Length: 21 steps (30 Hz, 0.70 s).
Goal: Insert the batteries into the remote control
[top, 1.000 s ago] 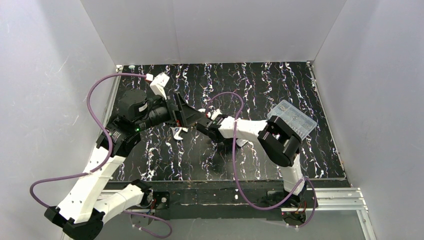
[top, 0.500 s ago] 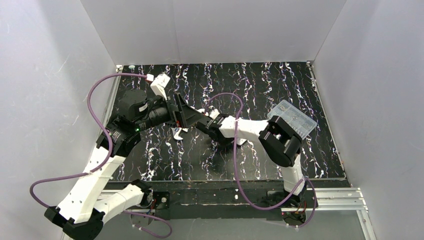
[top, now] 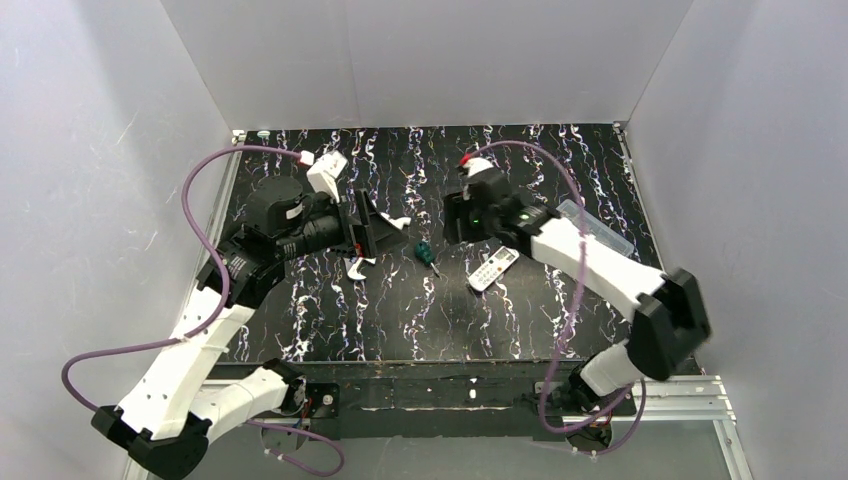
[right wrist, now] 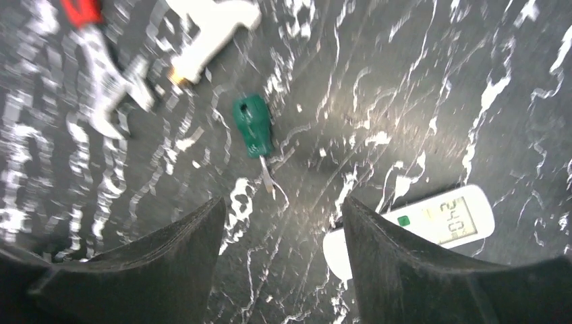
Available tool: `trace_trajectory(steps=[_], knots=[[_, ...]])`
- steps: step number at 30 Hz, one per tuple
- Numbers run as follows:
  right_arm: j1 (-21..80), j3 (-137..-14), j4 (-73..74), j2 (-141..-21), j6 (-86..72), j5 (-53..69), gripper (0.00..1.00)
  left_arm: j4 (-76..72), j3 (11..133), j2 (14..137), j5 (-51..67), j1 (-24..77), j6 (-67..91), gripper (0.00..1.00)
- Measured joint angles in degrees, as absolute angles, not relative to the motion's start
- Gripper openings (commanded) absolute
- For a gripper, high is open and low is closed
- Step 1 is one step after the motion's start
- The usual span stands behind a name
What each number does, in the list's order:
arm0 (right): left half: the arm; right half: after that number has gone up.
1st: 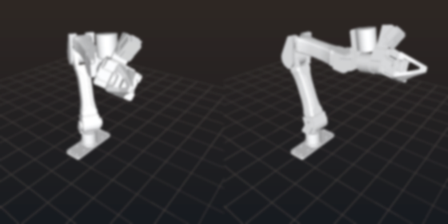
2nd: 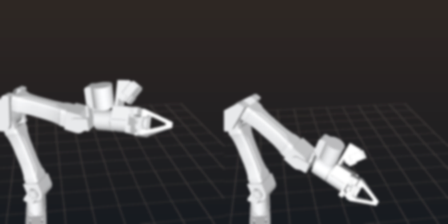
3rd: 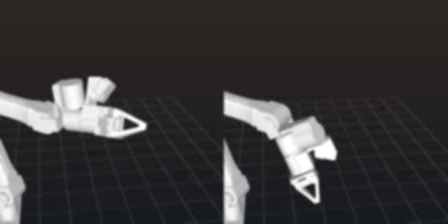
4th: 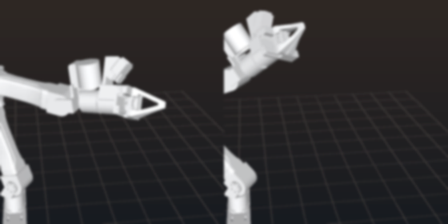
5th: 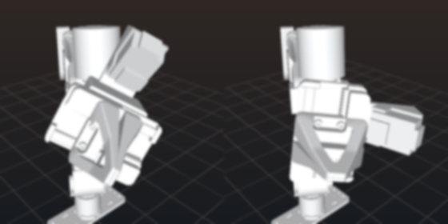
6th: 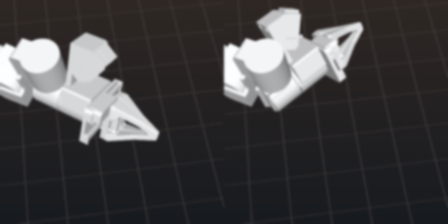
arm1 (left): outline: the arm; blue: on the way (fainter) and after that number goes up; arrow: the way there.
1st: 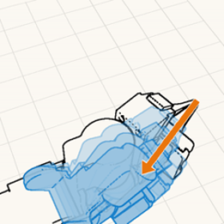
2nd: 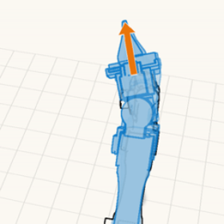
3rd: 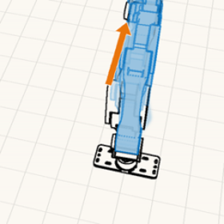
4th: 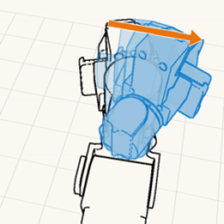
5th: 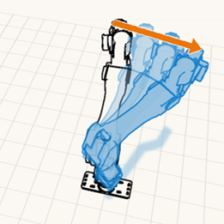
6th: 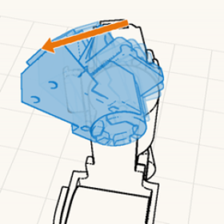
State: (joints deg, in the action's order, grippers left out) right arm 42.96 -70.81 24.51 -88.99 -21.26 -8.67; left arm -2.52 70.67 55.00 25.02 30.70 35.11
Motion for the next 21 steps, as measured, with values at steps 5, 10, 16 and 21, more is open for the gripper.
trace_trajectory(steps=[5, 10, 16, 21], knots=[[39.8, -60.7, 12.2, -74.9, -21.4, -5.4, 0.73, 3.6, 70.9, 56.6, 22.5, 30.7, 34.0, 0.98], [38.6, -55.0, 6.4, -68.8, -21.4, -2.7, 0.73, 6.5, 66.2, 56.9, 17.3, 30.7, 32.0, 0.99], [37.9, -38.8, -7.9, -57.6, -19.4, 1.5, 0.76, 14.8, 60.6, 56.9, 6.3, 30.6, 28.9, 0.99], [37.9, -26.0, -18.3, -53.3, -19.1, 2.3, 0.77, 18.7, 60.0, 56.7, 0.4, 30.5, 27.5, 0.99]])
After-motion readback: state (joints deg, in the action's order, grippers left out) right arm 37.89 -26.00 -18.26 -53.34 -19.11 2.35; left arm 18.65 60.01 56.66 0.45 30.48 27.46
